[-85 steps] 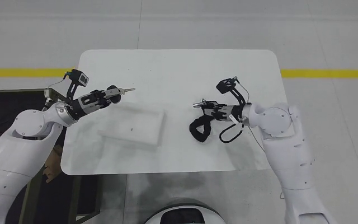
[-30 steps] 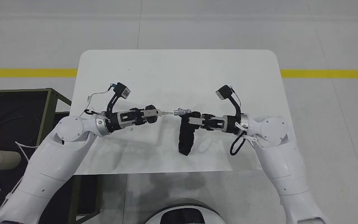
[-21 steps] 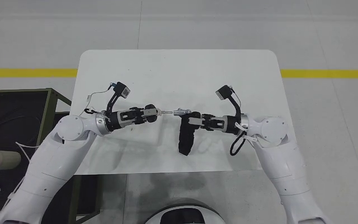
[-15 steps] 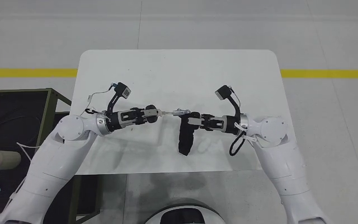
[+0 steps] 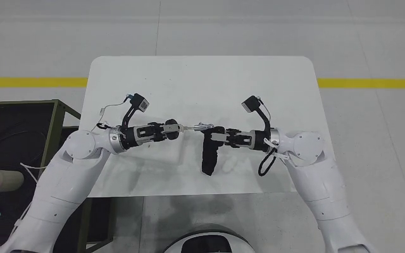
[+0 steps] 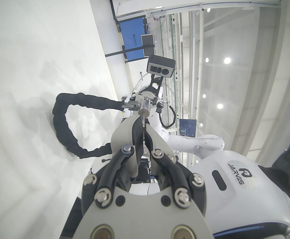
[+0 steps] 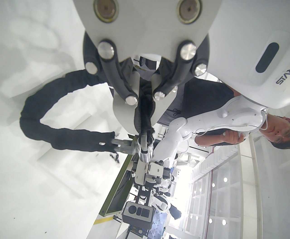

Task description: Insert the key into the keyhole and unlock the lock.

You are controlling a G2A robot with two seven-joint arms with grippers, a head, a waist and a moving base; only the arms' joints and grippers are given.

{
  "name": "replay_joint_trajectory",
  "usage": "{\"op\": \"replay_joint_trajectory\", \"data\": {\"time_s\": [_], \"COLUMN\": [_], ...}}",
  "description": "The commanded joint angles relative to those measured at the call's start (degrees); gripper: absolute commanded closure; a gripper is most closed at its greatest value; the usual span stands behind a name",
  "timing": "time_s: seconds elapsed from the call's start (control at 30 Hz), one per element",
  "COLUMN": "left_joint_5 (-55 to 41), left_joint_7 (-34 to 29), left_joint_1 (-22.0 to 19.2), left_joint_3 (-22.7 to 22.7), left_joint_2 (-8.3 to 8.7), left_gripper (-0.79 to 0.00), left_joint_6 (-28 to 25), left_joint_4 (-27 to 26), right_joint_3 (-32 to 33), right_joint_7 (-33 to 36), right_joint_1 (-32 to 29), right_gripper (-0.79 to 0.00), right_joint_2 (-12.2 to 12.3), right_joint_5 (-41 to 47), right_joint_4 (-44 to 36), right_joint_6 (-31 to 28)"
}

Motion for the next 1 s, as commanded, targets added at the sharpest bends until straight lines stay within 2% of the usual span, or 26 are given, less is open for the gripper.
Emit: {"op": "replay_joint_trajectory", "data": {"time_s": [0.0, 0.97], "left_joint_5": [0.3, 4.4], "left_joint_7": [0.0, -6.0], "left_joint_1": [0.2, -0.2], "left_joint_3": [-0.2, -2.1], "left_joint_2": [-0.23, -2.73], "left_gripper": [0.000, 0.000], "left_joint_6": [0.1, 0.9], "left_joint_4": [-0.2, -1.4], "right_joint_3": [-0.1, -0.5], "right_joint_7": [-0.1, 0.9], "right_joint_1": [0.0, 0.0], "right_gripper": [0.000, 0.000], "right_joint_2": [0.0, 1.1], "right_joint_5": [-0.2, -2.3], "right_joint_4": [-0.2, -3.4], "right_joint_6": [0.0, 1.1]}}
